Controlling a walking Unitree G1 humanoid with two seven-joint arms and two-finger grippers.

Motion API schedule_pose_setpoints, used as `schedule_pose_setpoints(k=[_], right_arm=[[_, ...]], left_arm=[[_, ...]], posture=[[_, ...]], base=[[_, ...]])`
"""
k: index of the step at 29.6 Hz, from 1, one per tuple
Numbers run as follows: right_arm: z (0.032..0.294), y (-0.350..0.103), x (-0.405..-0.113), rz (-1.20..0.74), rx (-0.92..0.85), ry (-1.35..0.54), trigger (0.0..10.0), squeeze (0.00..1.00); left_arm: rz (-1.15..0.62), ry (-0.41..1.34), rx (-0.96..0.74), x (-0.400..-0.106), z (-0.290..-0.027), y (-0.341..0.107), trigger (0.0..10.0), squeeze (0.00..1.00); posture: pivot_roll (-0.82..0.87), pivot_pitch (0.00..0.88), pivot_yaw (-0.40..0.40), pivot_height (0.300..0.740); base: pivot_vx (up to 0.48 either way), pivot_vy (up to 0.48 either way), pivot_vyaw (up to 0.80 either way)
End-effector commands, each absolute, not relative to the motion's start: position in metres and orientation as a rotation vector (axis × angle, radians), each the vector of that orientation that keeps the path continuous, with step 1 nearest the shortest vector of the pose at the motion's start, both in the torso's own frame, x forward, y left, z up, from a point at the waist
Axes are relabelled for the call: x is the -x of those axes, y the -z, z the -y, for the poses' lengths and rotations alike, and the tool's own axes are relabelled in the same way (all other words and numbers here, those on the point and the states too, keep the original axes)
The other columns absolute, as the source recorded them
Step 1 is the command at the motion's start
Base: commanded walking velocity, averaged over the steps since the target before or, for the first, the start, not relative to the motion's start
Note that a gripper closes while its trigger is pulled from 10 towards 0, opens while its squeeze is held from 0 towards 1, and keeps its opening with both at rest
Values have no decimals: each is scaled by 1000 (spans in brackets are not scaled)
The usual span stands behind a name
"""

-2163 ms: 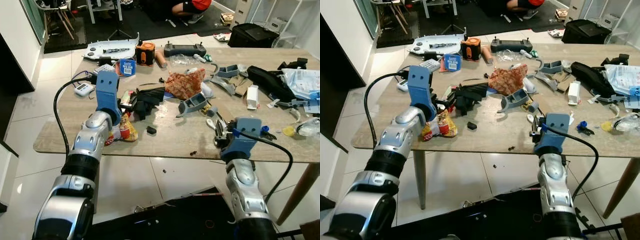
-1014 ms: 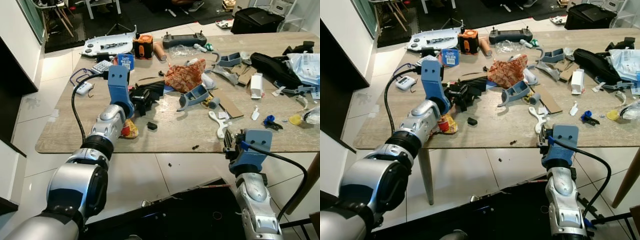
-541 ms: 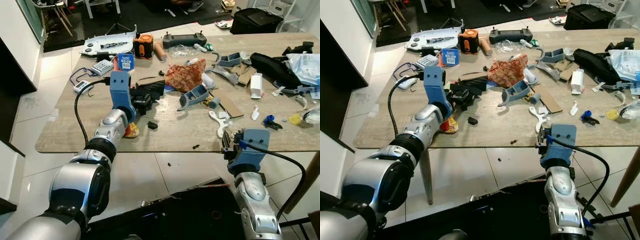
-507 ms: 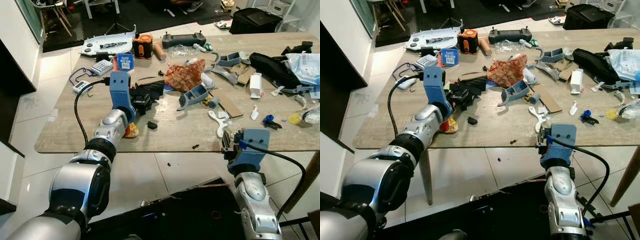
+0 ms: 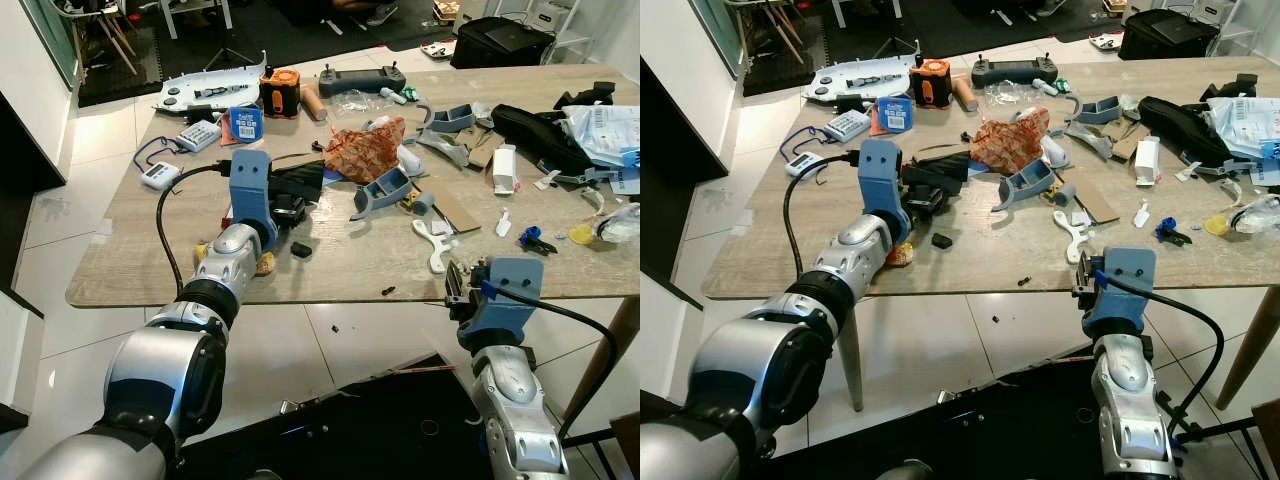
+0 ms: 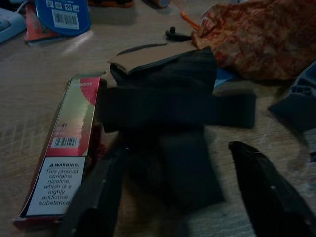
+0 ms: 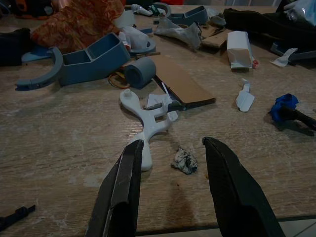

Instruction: Picking trash to rubbish bin

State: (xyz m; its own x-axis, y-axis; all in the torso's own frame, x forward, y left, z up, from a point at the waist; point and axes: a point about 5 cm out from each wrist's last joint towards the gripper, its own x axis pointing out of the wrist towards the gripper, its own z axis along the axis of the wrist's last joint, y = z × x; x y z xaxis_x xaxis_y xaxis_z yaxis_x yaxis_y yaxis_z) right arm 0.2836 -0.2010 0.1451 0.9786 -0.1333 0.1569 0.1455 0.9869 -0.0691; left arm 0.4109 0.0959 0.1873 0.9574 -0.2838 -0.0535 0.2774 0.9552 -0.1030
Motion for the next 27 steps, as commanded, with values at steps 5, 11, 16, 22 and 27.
schedule_pose_setpoints(k=[5, 11, 16, 22, 27], right_arm=[[200, -142, -282, 130, 67, 137, 10000, 0], [199, -142, -285, 127, 66, 132, 10000, 0], [198, -142, -286, 126, 63, 130, 10000, 0], [196, -145, -293, 138, 48, 122, 10000, 0], [192, -145, -300, 142, 23, 107, 10000, 0]], left_arm=[[-122, 278, 101, -407, -99, -173, 0, 0], [-95, 256, 147, -409, -104, -179, 0, 0], [-81, 251, 166, -411, -107, -182, 0, 0], [29, 292, 279, -414, -112, -202, 0, 0], [184, 418, 408, -414, -115, -226, 0, 0]], posture=[[-173, 184, 98, 740], [-169, 176, 96, 740], [-165, 162, 94, 740], [-143, 136, 81, 740], [-105, 112, 58, 740]], base=[[0, 0, 0], [0, 0, 0], [0, 0, 0], [0, 0, 0], [0, 0, 0]])
